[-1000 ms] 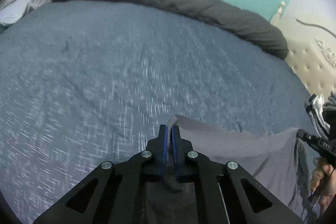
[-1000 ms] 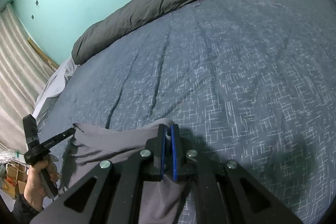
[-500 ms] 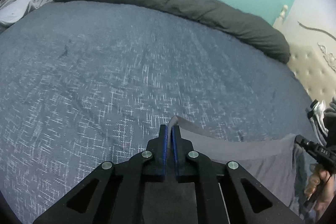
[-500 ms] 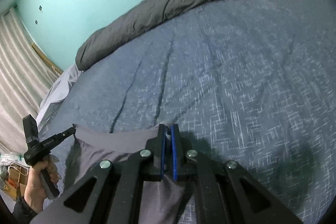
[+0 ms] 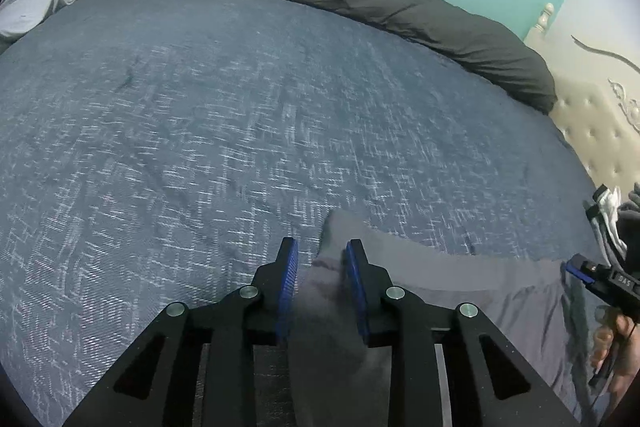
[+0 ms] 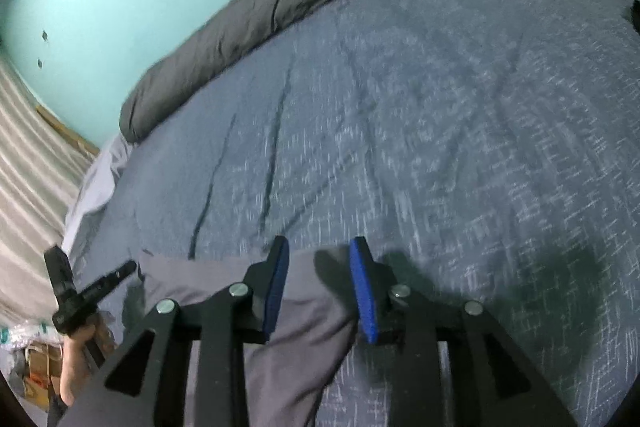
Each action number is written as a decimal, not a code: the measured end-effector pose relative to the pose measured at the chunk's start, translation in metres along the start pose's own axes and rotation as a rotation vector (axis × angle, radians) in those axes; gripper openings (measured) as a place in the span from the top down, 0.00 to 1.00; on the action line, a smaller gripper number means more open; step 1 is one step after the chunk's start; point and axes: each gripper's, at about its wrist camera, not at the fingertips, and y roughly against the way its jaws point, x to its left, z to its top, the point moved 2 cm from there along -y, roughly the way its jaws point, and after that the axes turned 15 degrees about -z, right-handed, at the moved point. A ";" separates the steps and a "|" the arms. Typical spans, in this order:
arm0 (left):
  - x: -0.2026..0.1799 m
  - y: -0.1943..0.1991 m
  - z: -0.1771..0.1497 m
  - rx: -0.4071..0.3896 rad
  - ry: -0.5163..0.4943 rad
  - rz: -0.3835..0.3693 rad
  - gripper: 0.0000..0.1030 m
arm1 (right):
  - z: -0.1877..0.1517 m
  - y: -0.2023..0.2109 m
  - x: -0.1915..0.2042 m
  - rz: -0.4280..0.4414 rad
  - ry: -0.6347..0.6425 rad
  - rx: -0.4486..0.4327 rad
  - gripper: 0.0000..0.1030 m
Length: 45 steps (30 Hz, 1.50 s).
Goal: Fold clothes
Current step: 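Stretch the T-shirt taut between both tools and shake it flat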
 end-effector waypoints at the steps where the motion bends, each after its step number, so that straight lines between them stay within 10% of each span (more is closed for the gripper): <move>1: -0.001 -0.002 0.000 0.007 -0.005 -0.002 0.73 | -0.002 -0.002 0.003 0.005 0.012 0.005 0.69; 11: 0.003 -0.014 0.000 0.014 0.009 -0.046 0.73 | -0.010 -0.018 0.014 0.011 0.093 0.033 0.70; 14: 0.004 -0.018 0.000 0.017 0.004 -0.050 0.74 | -0.009 -0.020 0.015 0.015 0.107 0.029 0.85; 18: -0.001 -0.019 -0.002 0.016 -0.019 -0.040 0.97 | -0.010 -0.019 0.016 0.023 0.116 0.019 0.94; 23: -0.019 -0.002 -0.002 -0.016 -0.062 -0.016 0.98 | -0.006 -0.003 0.022 0.034 0.128 -0.031 0.96; 45: -0.137 0.198 -0.008 -0.203 -0.174 0.007 0.98 | 0.009 0.181 0.062 0.138 0.232 -0.236 0.96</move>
